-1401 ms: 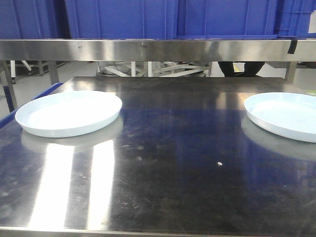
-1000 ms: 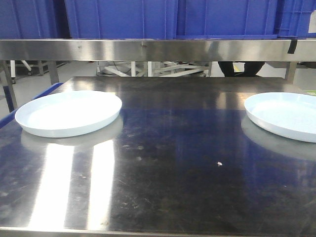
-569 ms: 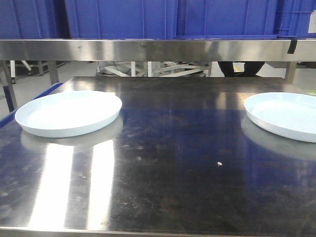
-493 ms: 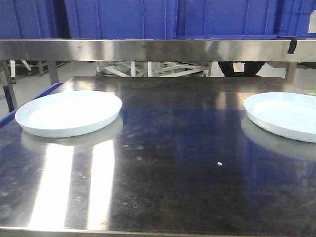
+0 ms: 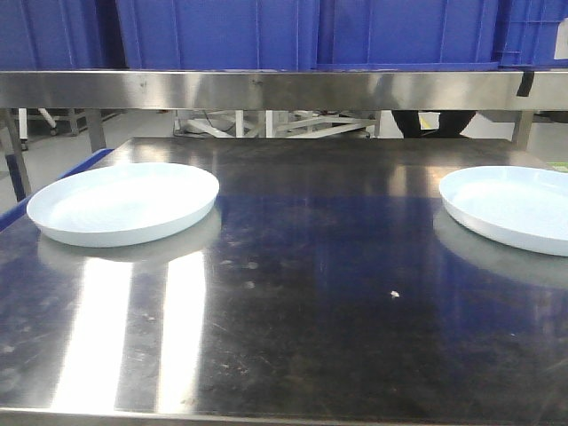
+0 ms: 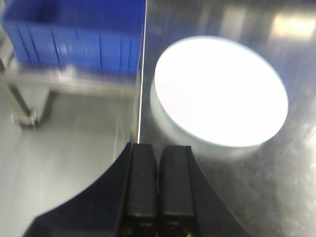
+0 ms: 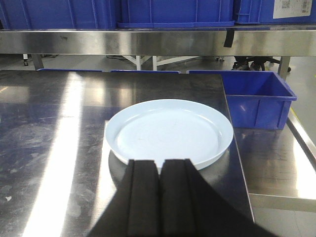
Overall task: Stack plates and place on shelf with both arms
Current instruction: 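Lower the left gripper and grasp the rim of the nearer white plate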
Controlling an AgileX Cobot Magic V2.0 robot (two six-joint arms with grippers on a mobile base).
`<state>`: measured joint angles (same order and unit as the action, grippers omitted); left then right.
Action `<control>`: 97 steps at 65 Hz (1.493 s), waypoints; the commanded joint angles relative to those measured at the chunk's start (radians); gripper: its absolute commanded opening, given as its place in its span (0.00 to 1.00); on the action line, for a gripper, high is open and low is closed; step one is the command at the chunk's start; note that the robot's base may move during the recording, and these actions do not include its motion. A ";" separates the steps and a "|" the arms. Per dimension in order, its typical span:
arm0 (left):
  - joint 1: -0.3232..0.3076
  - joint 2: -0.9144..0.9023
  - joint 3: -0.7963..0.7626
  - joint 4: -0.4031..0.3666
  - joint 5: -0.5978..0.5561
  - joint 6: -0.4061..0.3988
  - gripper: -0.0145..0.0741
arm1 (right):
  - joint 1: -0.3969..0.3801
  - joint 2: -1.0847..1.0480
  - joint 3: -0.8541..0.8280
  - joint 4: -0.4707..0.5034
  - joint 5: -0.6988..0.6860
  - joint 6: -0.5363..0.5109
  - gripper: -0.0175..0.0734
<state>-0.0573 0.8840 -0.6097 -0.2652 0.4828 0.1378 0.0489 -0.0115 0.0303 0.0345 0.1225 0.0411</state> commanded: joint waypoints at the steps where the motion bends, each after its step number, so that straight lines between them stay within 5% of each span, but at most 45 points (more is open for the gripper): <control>1: -0.004 0.117 -0.112 -0.017 0.017 -0.002 0.26 | -0.004 -0.018 -0.001 -0.013 -0.083 -0.003 0.25; 53: -0.002 0.901 -0.854 0.040 0.476 -0.002 0.29 | -0.004 -0.018 -0.001 -0.013 -0.083 -0.003 0.25; 71: -0.006 1.003 -0.956 0.040 0.500 -0.002 0.59 | -0.004 -0.018 -0.001 -0.013 -0.083 -0.003 0.25; 97: -0.009 1.046 -0.956 0.050 0.494 -0.002 0.60 | -0.004 -0.018 -0.001 -0.013 -0.083 -0.003 0.25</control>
<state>-0.0599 1.9750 -1.5365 -0.2033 0.9934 0.1378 0.0489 -0.0115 0.0303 0.0328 0.1225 0.0411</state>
